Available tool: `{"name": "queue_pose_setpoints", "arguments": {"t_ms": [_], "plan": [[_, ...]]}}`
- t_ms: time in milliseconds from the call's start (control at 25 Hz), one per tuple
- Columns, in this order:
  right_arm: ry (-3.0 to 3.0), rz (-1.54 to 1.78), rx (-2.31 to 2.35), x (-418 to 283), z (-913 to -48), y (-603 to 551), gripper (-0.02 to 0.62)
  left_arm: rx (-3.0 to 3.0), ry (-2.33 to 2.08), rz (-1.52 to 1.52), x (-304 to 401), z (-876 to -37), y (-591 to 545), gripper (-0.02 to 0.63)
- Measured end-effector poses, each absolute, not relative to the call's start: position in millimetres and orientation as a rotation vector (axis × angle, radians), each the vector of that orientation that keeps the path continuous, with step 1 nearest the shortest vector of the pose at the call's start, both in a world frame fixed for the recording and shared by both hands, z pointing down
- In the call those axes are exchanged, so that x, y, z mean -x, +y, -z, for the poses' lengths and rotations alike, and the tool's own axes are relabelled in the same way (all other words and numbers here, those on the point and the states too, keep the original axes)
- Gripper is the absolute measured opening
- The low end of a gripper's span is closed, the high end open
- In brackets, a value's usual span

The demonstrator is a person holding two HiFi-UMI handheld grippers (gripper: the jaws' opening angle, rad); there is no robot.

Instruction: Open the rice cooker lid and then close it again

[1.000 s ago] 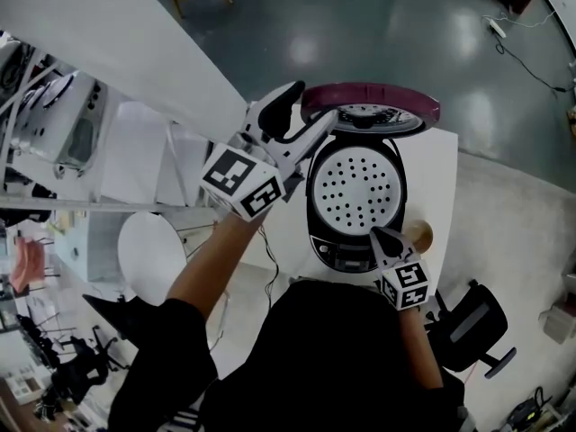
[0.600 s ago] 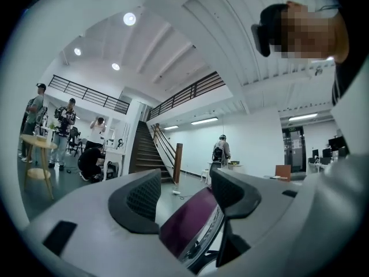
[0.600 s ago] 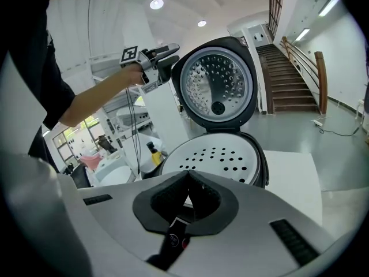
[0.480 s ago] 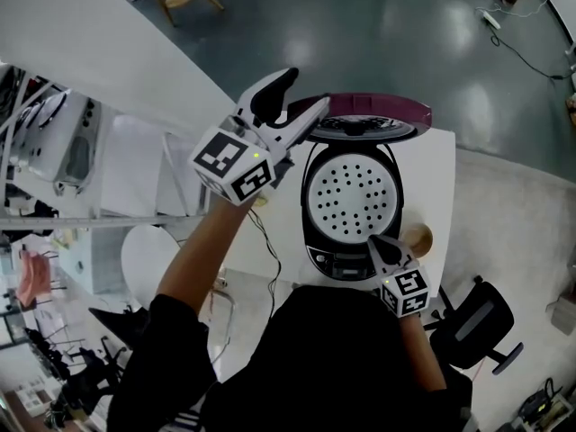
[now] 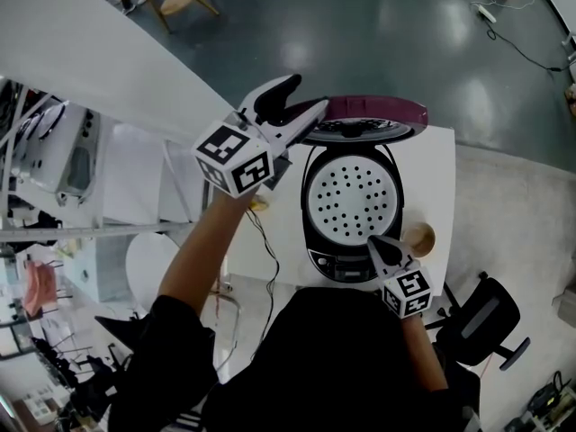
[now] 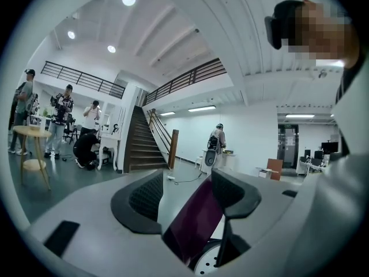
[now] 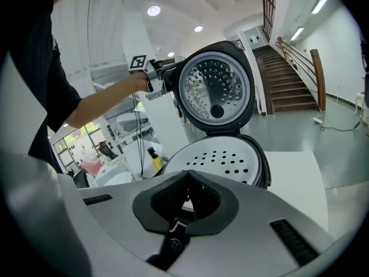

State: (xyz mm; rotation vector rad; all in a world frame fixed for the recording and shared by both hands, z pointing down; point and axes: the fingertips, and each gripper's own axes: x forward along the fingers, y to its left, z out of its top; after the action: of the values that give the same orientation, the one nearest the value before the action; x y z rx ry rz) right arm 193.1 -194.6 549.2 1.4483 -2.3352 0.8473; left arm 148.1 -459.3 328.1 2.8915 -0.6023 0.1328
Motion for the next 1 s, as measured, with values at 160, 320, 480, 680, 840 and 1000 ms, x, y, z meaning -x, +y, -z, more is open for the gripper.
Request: {"name": "queue_pose_setpoints", "arguments": {"t_ms": [160,320,480,680,840,1000], "plan": [[-2.322,-0.849,-1.455,-192.8,-550.4,-192.8,0.000,-2.909,-0.581,-0.160,-148.3,-328.5,-457.8,0.244],[-2.314,-0.862,-1.458,-191.2,-550.7,-189.1,0.000,-2.928,-0.548,-0.186,-148.8,-328.0,-454.7,0.229],[-2.319,-0.853,-1.468,-188.1,-547.4,-188.5,0.000,-2.951,-0.530,-0.203,-149.2,-328.0,-450.5,0.220],[-2.313,-0.837,-1.480,-186.2,-544.4,-184.7,0.000,-2.995,-0.479,-0.241,-149.8,-328.8,-439.4,0.204],[-2.306,-0.837,-1.491,-184.5,-543.2,-179.8,0.000,-3.055,-0.435,-0.292,-151.5,-327.6,-426.3,0.180],[-2.315,-0.829,-1.481,-178.0,-541.2,-176.3,0.000,-3.096,-0.408,-0.326,-149.9,-328.7,-412.6,0.169]]}}
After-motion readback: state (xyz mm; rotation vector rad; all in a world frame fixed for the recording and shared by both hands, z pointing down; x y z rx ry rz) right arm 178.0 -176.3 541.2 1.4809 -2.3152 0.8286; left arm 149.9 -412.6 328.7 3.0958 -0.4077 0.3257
